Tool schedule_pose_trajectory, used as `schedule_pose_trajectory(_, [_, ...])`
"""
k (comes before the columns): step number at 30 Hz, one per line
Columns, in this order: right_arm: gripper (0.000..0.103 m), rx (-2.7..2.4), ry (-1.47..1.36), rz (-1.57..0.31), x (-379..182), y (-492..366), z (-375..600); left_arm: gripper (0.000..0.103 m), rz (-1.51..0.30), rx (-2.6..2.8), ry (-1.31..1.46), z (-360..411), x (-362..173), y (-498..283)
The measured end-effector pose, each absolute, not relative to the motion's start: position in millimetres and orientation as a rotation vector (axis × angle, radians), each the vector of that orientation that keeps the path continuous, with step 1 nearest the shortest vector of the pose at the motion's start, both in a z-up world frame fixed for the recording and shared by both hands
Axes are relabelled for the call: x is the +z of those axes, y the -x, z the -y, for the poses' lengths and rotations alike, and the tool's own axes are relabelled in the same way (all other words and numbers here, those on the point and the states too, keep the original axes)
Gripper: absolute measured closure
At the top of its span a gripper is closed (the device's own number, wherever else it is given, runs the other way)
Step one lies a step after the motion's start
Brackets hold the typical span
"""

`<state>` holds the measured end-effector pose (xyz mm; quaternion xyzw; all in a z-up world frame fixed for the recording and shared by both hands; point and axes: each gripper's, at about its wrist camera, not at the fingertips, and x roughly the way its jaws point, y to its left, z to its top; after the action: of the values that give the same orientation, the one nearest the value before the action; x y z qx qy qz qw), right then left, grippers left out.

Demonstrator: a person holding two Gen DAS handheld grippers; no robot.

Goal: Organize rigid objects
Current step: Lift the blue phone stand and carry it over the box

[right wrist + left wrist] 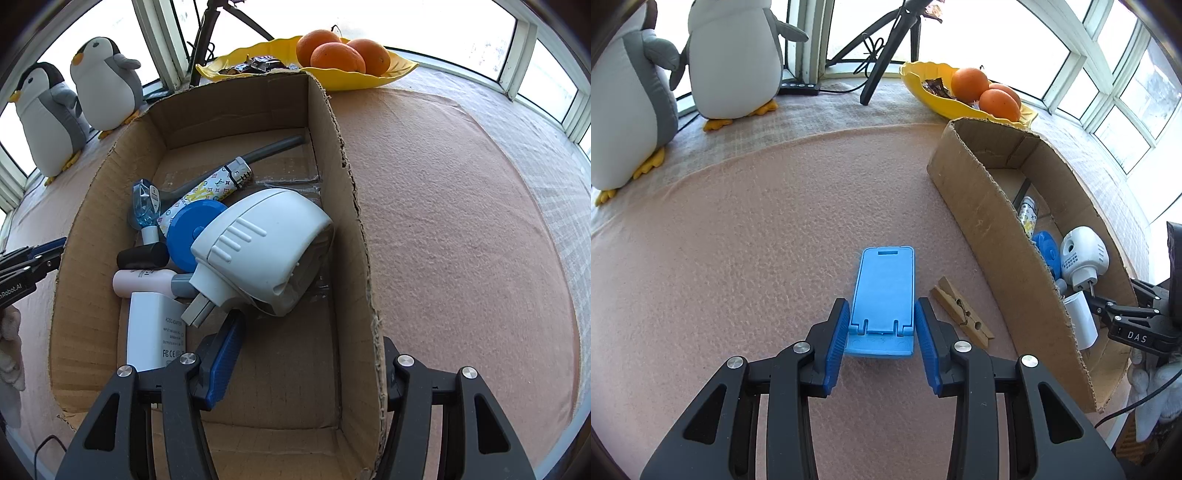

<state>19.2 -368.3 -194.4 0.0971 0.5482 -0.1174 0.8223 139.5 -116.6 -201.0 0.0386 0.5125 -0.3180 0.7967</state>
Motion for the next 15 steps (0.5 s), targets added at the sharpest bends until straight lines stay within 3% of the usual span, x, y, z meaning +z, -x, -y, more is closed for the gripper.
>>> schedule_pose_trajectory(15, [0.048, -0.252, -0.203, -1.167, -194, -20, 369, 0.068, -1.062, -0.72, 0.069, 109, -166, -158])
